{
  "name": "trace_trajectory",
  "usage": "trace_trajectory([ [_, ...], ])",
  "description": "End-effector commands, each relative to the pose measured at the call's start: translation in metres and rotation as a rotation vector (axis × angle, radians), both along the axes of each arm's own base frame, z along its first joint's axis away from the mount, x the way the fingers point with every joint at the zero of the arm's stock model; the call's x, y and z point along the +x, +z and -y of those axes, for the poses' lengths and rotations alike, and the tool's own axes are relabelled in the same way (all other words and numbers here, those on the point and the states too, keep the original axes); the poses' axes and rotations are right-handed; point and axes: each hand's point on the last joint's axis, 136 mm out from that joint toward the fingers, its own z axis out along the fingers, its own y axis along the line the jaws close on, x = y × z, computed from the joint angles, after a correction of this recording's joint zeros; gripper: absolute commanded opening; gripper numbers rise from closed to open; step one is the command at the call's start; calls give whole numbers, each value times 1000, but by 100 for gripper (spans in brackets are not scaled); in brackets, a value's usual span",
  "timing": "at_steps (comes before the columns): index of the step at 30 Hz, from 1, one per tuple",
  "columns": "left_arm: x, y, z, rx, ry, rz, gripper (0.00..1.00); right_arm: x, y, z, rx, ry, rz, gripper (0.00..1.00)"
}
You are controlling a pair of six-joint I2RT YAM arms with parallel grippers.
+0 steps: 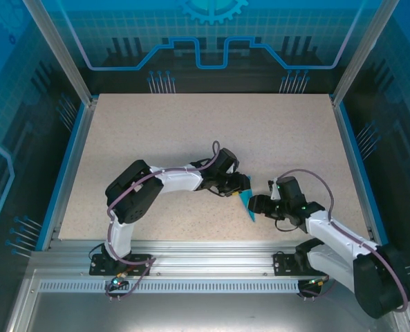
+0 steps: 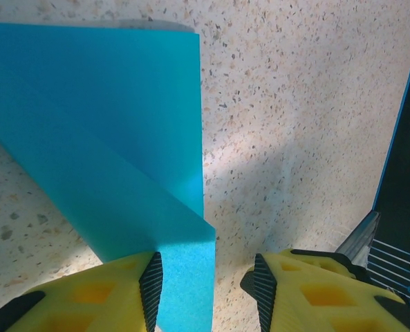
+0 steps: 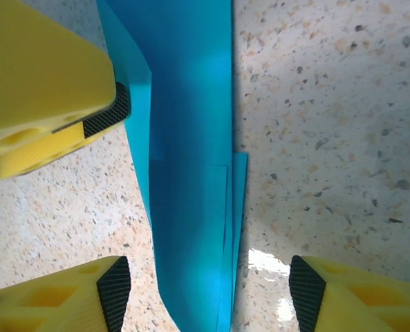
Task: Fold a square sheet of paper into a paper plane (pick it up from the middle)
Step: Fold the wing for the fifth time at the center of the table.
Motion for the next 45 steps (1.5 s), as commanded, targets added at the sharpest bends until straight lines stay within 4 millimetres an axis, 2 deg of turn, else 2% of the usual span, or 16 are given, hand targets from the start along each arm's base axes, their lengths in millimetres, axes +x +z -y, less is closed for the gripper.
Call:
trace_trajectory([
  [1, -2, -3, 6, 7, -23, -20, 43, 5, 5, -6, -2, 63, 2, 64],
  [9, -2, -1, 9, 0, -24, -25, 43, 7, -4, -16, -42, 130, -21, 64],
  [19, -1, -2, 9, 0, -24, -30, 43, 10, -15, -20, -88, 153, -64, 48],
  [32, -1, 3, 12, -9, -39, -25, 43, 10, -18, -19, -99, 141, -82, 28],
  [36, -2, -4, 10, 10, -34, -35, 42, 9, -15, -19, -93, 142, -71, 30],
  [43, -1, -8, 9, 16, -25, -46, 40, 8, -2, -15, -83, 130, -7, 52],
  [45, -1, -6, 9, 14, -25, -44, 39, 8, 3, -21, -51, 152, 13, 56],
])
